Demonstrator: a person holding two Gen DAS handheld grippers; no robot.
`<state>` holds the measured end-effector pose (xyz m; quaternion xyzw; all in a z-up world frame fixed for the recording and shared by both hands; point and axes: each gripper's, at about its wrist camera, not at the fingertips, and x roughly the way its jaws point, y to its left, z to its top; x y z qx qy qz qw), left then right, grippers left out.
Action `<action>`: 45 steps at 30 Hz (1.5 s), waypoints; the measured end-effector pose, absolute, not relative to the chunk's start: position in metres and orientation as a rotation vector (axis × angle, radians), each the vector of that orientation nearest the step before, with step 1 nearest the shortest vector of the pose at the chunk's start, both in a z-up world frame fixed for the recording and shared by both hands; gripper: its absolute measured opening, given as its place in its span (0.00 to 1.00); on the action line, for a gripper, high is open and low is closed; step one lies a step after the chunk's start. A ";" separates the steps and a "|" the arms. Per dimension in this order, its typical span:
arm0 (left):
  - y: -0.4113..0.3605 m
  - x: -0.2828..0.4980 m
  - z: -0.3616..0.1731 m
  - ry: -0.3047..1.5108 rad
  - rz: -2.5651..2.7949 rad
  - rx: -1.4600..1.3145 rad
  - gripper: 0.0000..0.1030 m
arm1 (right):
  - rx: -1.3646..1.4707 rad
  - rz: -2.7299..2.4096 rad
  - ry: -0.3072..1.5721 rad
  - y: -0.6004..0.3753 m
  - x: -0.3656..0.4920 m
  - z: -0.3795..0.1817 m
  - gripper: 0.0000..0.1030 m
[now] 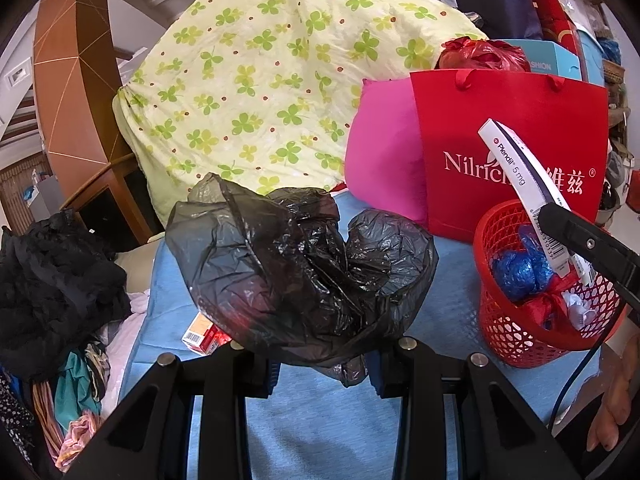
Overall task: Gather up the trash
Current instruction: 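Lift the black bags with the left tool while the right holds the white box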
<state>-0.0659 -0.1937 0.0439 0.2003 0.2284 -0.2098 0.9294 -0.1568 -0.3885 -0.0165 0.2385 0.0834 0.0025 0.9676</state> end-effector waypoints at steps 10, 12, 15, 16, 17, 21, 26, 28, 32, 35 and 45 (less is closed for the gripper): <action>-0.201 -0.067 0.041 0.472 -0.452 0.416 0.35 | 0.490 -0.012 0.164 -0.390 -0.163 -0.016 0.41; -0.203 -0.068 0.041 0.470 -0.458 0.418 0.35 | 0.494 -0.015 0.161 -0.391 -0.165 -0.017 0.41; -0.204 -0.069 0.040 0.471 -0.465 0.421 0.35 | 0.497 -0.019 0.158 -0.394 -0.166 -0.017 0.41; -0.205 -0.068 0.040 0.471 -0.467 0.423 0.35 | 0.498 -0.020 0.158 -0.394 -0.167 -0.017 0.41; -0.205 -0.069 0.040 0.471 -0.469 0.424 0.35 | 0.498 -0.022 0.157 -0.394 -0.168 -0.017 0.41; -0.208 -0.070 0.039 0.473 -0.474 0.427 0.35 | 0.500 -0.026 0.155 -0.395 -0.171 -0.017 0.41; -0.212 -0.071 0.039 0.473 -0.482 0.432 0.35 | 0.504 -0.031 0.153 -0.396 -0.173 -0.017 0.41; -0.213 -0.072 0.039 0.473 -0.485 0.435 0.35 | 0.506 -0.032 0.151 -0.396 -0.175 -0.017 0.41; -0.215 -0.070 0.039 0.478 -0.495 0.436 0.35 | 0.508 -0.034 0.151 -0.398 -0.176 -0.018 0.41; -0.216 -0.070 0.040 0.476 -0.502 0.438 0.35 | 0.513 -0.038 0.149 -0.398 -0.177 -0.018 0.41; -0.224 -0.074 0.041 0.468 -0.522 0.455 0.35 | 0.530 -0.054 0.144 -0.403 -0.184 -0.019 0.41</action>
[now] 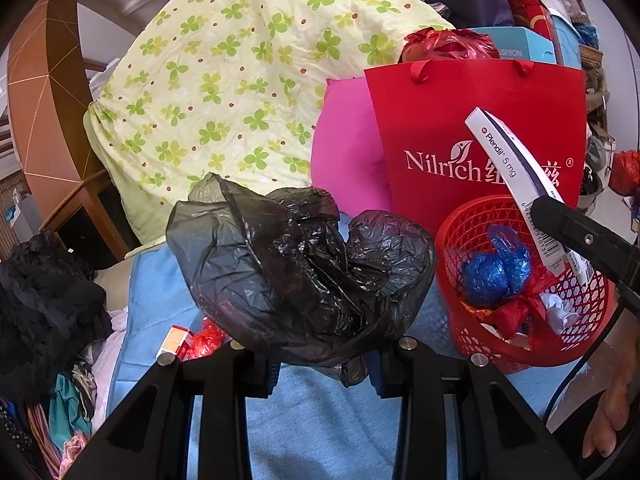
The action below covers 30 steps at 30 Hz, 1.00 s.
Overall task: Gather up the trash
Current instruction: 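Lift the black bags with the left tool while the right holds the white box, then drop the black bags and white box into the red basket, opening both tools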
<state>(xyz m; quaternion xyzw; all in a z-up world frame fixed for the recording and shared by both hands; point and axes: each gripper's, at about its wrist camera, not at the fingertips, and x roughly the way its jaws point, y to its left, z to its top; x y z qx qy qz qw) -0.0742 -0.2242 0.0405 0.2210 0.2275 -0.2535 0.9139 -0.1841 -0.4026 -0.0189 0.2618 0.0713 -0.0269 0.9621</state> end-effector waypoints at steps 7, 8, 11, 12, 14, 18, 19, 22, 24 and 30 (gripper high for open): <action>-0.227 -0.075 0.041 0.466 -0.539 0.462 0.35 | 0.543 -0.069 0.136 -0.402 -0.189 -0.019 0.41; -0.228 -0.076 0.041 0.464 -0.542 0.464 0.35 | 0.544 -0.071 0.135 -0.403 -0.190 -0.019 0.41; -0.230 -0.077 0.040 0.462 -0.553 0.467 0.35 | 0.548 -0.076 0.132 -0.403 -0.193 -0.019 0.41; -0.231 -0.077 0.041 0.463 -0.556 0.467 0.35 | 0.549 -0.080 0.130 -0.401 -0.195 -0.020 0.41; -0.235 -0.078 0.040 0.466 -0.570 0.466 0.35 | 0.552 -0.086 0.127 -0.402 -0.198 -0.020 0.41; -0.242 -0.081 0.040 0.465 -0.611 0.458 0.35 | 0.566 -0.101 0.117 -0.408 -0.204 -0.021 0.41; -0.244 -0.082 0.041 0.464 -0.626 0.453 0.35 | 0.570 -0.106 0.114 -0.409 -0.205 -0.021 0.41; -0.252 -0.086 0.045 0.463 -0.692 0.433 0.35 | 0.593 -0.123 0.102 -0.416 -0.210 -0.022 0.41; -0.257 -0.087 0.046 0.467 -0.723 0.422 0.36 | 0.610 -0.140 0.090 -0.423 -0.214 -0.022 0.41; -0.280 -0.088 0.045 0.517 -0.844 0.384 0.37 | 0.692 -0.203 0.074 -0.451 -0.225 -0.028 0.42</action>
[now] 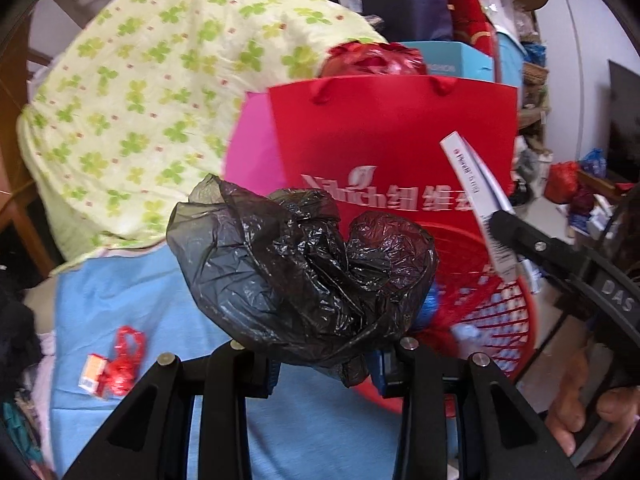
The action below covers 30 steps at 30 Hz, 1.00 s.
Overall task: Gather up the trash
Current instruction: 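Drop the black bags and white box into the red basket, opening both tools, then move both open tools back over the red bag and orange box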
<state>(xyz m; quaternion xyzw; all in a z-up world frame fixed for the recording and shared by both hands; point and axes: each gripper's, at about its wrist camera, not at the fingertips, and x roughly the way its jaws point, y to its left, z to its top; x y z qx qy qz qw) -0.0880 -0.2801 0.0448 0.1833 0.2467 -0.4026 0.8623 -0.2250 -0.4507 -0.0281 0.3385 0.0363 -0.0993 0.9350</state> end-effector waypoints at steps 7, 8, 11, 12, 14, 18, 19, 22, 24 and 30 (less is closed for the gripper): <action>-0.314 -0.089 0.031 0.561 -0.980 0.379 0.65 | 0.845 -0.251 0.103 -0.485 -0.228 -0.045 0.62; -0.316 -0.089 0.028 0.564 -0.981 0.380 0.68 | 0.871 -0.261 0.103 -0.490 -0.230 -0.048 0.66; -0.315 -0.087 0.021 0.593 -0.989 0.370 0.68 | 0.904 -0.276 0.092 -0.499 -0.234 -0.051 0.67; -0.310 -0.085 0.018 0.597 -0.979 0.365 0.68 | 0.904 -0.280 0.089 -0.499 -0.234 -0.051 0.67; -0.299 -0.080 0.015 0.606 -0.953 0.354 0.68 | 0.887 -0.286 0.084 -0.497 -0.232 -0.048 0.67; -0.263 -0.065 0.009 0.624 -0.873 0.320 0.68 | 0.802 -0.249 0.083 -0.476 -0.219 -0.035 0.67; -0.250 -0.057 0.005 0.630 -0.838 0.313 0.68 | 0.771 -0.240 0.082 -0.469 -0.215 -0.032 0.67; -0.205 -0.043 -0.006 0.646 -0.745 0.299 0.68 | 0.657 -0.190 0.070 -0.438 -0.201 -0.019 0.67; -0.174 -0.033 -0.015 0.669 -0.673 0.286 0.68 | 0.588 -0.153 0.061 -0.418 -0.193 -0.013 0.67; -0.084 -0.008 -0.037 0.713 -0.442 0.228 0.68 | 0.467 -0.034 0.106 -0.362 -0.155 -0.007 0.67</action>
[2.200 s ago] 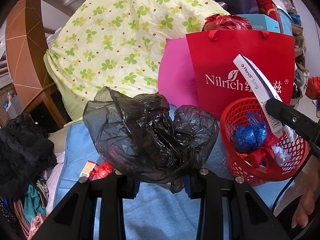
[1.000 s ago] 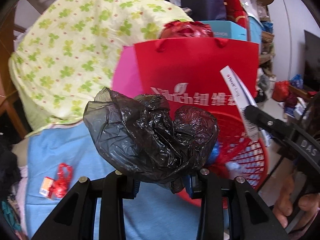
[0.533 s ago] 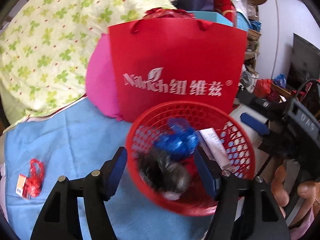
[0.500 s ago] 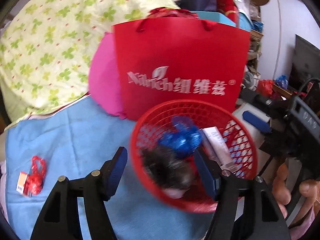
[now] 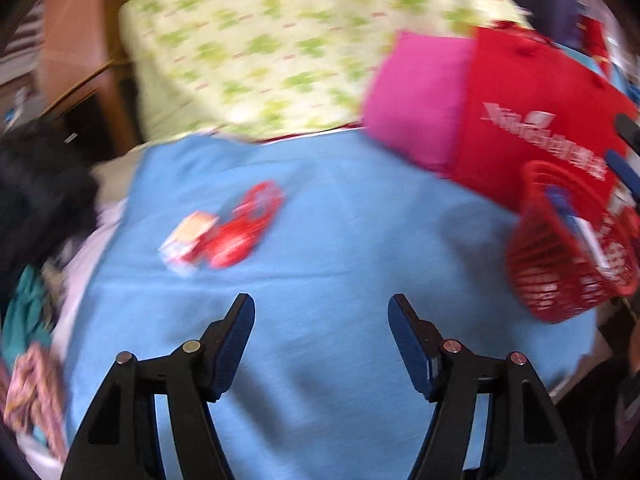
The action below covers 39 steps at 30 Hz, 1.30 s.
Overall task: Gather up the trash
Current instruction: 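Move both open tools back over the red bag and orange box, then grasp the red plastic bag with the right tool while the left grasps the orange box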
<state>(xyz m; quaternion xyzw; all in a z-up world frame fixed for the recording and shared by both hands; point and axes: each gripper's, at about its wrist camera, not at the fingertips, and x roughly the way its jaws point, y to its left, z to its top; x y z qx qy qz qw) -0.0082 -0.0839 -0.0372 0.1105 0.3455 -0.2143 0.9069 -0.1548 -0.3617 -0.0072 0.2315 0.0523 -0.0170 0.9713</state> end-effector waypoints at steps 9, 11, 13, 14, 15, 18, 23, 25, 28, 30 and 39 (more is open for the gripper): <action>0.009 0.024 -0.063 0.744 -0.213 0.104 0.68 | 0.464 0.077 0.360 -0.300 -0.072 -0.034 0.67; 0.020 0.032 -0.068 0.745 -0.192 0.084 0.68 | 0.475 0.102 0.424 -0.288 -0.052 -0.042 0.67; 0.027 0.043 -0.073 0.736 -0.177 0.073 0.68 | 0.493 0.124 0.483 -0.280 -0.034 -0.052 0.67; 0.030 0.047 -0.076 0.731 -0.170 0.071 0.68 | 0.506 0.139 0.514 -0.275 -0.024 -0.058 0.67; 0.034 0.053 -0.080 0.728 -0.163 0.064 0.68 | 0.520 0.156 0.544 -0.269 -0.013 -0.063 0.67; 0.050 0.069 -0.091 0.726 -0.145 0.019 0.68 | 0.544 0.198 0.620 -0.253 0.019 -0.076 0.67; 0.069 0.096 -0.105 0.761 -0.126 -0.065 0.68 | 0.528 0.250 0.731 -0.227 0.074 -0.098 0.67; 0.069 0.105 -0.107 0.762 -0.131 -0.074 0.68 | 0.527 0.262 0.762 -0.217 0.097 -0.106 0.67; 0.062 0.121 -0.105 0.742 -0.124 -0.039 0.68 | 0.549 0.264 0.786 -0.210 0.129 -0.114 0.67; 0.060 0.130 -0.103 0.729 -0.137 -0.048 0.68 | 0.569 0.267 0.804 -0.205 0.150 -0.117 0.67; 0.062 0.172 -0.101 0.723 -0.157 -0.123 0.68 | 0.718 0.242 0.901 -0.198 0.222 -0.153 0.67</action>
